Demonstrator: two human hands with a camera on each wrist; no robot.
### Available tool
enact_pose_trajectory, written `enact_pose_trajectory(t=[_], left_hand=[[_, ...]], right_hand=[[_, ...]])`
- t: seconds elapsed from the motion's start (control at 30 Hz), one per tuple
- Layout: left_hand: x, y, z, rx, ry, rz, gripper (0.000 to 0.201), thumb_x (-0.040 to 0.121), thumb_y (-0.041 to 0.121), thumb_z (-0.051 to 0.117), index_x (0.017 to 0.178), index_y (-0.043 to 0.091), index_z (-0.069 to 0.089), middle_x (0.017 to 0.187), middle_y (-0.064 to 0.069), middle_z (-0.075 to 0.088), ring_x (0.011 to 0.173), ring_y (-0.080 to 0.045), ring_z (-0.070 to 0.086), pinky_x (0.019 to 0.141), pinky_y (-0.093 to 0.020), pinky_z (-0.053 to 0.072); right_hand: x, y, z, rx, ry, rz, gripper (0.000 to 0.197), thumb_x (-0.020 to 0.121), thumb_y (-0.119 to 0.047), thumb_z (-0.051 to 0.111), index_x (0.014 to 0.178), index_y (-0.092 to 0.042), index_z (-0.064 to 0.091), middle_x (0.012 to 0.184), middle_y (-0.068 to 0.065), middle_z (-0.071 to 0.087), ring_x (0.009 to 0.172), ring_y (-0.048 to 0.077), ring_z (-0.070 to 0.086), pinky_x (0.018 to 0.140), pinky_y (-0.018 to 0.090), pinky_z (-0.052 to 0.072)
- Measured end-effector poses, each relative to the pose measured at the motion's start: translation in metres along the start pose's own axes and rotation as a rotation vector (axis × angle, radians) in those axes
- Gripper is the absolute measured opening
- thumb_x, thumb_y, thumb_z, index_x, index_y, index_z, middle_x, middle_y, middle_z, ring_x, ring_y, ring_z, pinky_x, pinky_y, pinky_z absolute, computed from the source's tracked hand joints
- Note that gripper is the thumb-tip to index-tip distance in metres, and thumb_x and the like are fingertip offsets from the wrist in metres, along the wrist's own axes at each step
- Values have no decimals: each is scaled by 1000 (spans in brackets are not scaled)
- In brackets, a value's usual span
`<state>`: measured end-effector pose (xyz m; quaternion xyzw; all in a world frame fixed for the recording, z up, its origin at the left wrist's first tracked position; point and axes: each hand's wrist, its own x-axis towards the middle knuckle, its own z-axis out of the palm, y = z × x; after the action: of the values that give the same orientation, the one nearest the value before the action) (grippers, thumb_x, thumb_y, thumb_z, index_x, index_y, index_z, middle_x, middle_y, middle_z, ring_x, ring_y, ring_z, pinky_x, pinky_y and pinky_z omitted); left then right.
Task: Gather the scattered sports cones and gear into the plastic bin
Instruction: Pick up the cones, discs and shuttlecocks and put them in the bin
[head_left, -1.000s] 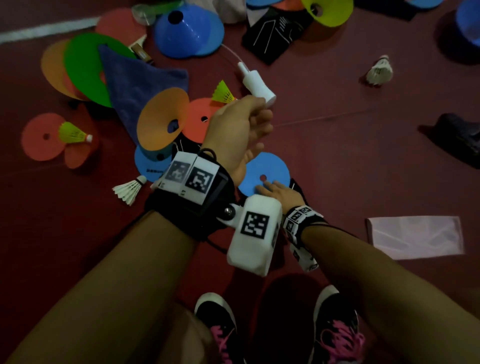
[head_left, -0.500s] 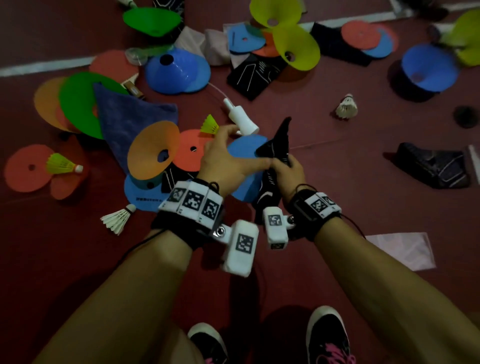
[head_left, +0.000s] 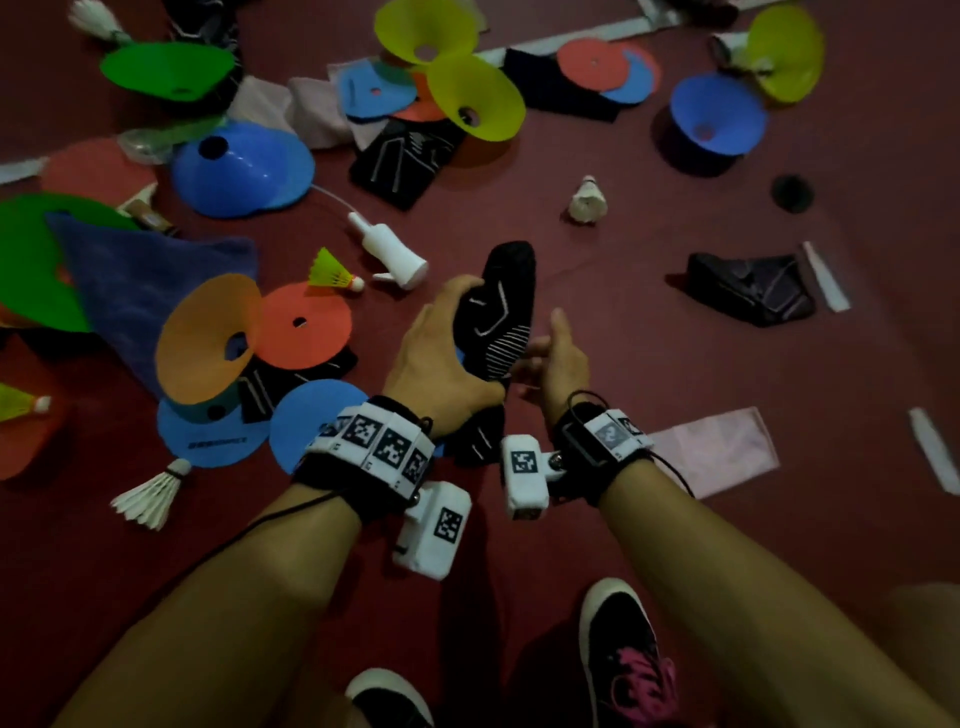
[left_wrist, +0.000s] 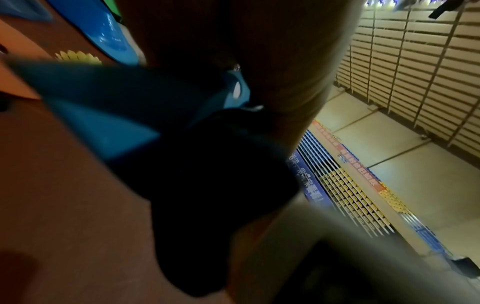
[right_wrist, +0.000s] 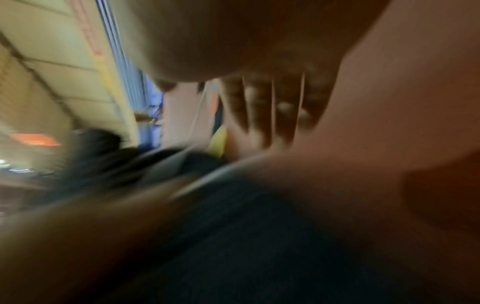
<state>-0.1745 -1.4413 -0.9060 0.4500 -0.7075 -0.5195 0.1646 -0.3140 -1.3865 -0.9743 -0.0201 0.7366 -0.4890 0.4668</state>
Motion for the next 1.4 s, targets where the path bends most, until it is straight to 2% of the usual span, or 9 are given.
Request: enact_pose_trajectory(t=[0.1,0.17,0.3,0.53,0.87,0.97,1.03,1.13,1.4], left_hand=[[6,5,18,0,-39,10,81,57,7,77,123,37,42,118,6,54,106,-14,57,90,-35,53],[9,8,29,3,-50,19,79,57,6,77,122,37,42,117,7,56,105,-12,58,89,-31,52],[14,11,53,32,-165,13,85,56,12,79,125,42,40,119,6,55,106,-14,58,89,-34,54],[15,14,70,35,-221,-1,87,53,19,78,126,47,39,118,5,56,104,-14,60,87,-40,56],[15,7,52,9,-158,-12,89,53,20,77,129,45,39,121,5,55,107,-14,59,89,-39,55],[13,5,47,6,-133,-9,89,51,21,75,129,43,39,120,6,55,108,-13,59,89,-39,55],[12,2,44,7,-127,-13,89,52,22,76,130,43,39,121,6,55,109,-13,58,90,-39,55],[11,-2,43,23,-129,-20,90,52,23,76,130,45,38,122,6,55,110,-13,58,91,-39,54],[13,-12,42,50,-159,-39,91,50,25,75,128,51,36,121,5,55,109,-15,59,89,-40,55]], right_hand=[[26,41,-64,-533,248,49,34,88,-47,57,100,-16,65,105,10,67,93,31,61,88,40,50],[41,69,-107,-795,253,177,50,87,-45,56,131,-22,52,141,17,43,121,38,50,102,42,43],[49,103,-161,-1121,175,375,58,84,-51,52,139,-35,41,158,20,8,143,44,15,116,49,20],[47,110,-168,-1293,141,239,31,90,-29,62,111,-7,65,115,13,66,105,33,62,79,31,47],[24,139,-101,-1029,-59,31,17,78,-28,73,86,-13,72,89,4,72,85,24,68,68,29,54],[25,141,-93,-989,214,-34,78,60,-51,83,125,-24,51,133,7,50,124,27,49,94,37,48],[22,147,-91,-1065,209,204,132,43,-69,82,147,-40,8,158,11,2,145,38,9,110,59,31],[15,159,-93,-1187,117,425,146,47,-66,84,145,-44,-22,155,16,-29,143,48,-14,107,69,19],[15,151,-95,-1201,80,64,55,83,-50,64,123,-14,50,124,11,48,106,32,54,79,36,50]])
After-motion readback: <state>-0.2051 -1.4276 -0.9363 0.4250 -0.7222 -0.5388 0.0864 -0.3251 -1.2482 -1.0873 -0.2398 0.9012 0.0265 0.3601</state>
